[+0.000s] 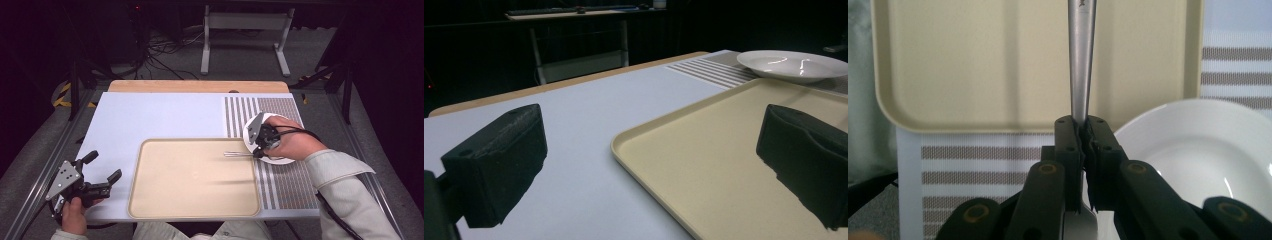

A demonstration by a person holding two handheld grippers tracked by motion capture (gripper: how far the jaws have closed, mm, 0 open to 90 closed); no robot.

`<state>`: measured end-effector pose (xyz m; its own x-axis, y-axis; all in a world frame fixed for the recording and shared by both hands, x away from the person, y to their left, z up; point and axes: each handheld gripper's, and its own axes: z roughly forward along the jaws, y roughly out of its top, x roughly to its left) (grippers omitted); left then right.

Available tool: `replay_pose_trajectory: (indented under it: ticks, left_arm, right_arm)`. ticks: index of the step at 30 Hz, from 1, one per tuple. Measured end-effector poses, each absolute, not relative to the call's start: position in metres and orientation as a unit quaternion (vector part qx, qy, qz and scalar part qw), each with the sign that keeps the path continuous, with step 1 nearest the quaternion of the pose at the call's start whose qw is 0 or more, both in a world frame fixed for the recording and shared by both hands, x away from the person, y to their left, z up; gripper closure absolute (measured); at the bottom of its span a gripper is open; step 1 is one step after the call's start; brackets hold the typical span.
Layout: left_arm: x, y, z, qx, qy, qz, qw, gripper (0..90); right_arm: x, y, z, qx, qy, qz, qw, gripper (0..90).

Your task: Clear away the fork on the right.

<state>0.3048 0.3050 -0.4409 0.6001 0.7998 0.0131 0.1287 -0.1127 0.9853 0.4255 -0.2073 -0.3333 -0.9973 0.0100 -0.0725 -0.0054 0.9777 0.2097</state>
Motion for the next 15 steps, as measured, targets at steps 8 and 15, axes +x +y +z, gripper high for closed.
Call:
replay_pose_trajectory:
  ticks: [8, 15]
  left_arm:
    - [0.304, 0.305, -0.44, 0.686, 0.337, 0.29, 0.576, 0.6]
    - [0.304, 0.305, -0.44, 0.687, 0.335, 0.289, 0.576, 0.6]
  right_arm:
    - [0.436, -0.182, -0.339, -0.019, 0.993, 0.114, 0.035, 85.6]
    - [0.442, -0.162, -0.344, -0.022, 0.993, 0.11, 0.031, 85.5]
